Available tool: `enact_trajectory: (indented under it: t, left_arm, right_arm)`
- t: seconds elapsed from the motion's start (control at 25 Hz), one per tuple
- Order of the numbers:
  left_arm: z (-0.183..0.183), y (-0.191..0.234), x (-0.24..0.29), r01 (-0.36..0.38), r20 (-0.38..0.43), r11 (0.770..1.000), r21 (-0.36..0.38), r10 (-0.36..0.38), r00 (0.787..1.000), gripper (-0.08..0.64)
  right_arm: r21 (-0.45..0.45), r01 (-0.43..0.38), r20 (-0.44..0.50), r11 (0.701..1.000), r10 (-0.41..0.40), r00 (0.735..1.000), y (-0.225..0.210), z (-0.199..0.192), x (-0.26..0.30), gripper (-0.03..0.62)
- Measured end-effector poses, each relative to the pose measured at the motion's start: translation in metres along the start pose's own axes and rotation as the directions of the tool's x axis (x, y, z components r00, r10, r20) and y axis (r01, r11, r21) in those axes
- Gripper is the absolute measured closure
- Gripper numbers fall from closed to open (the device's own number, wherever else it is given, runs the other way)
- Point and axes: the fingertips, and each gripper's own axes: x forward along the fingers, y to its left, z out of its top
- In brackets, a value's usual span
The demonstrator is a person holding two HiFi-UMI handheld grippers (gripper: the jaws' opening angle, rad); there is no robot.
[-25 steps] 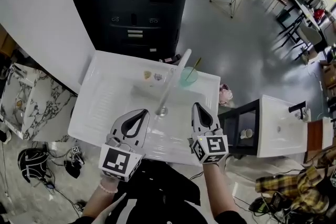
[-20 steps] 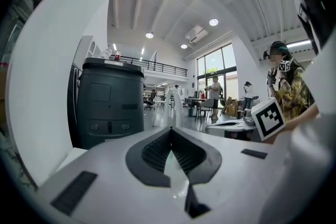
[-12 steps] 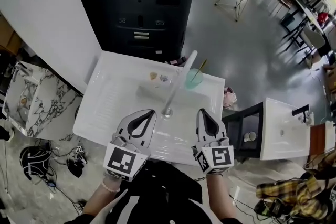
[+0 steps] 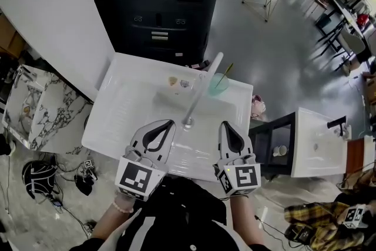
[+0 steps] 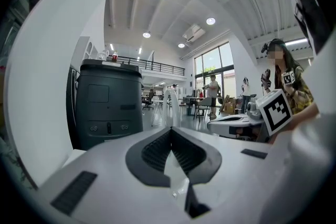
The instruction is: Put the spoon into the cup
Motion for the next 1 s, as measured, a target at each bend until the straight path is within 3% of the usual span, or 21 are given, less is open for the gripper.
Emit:
enact_trajectory:
  t: [1.0]
  left_arm:
    - [-0.005,0.011,-0.003,-0.024,-0.026,0.999,-0.035,0.023,0.999,0.563]
  right_arm:
    - [-0.007,-0.033,-0.015,0.999,0.033,0.999,0.017,-0.002,0.005,0.591]
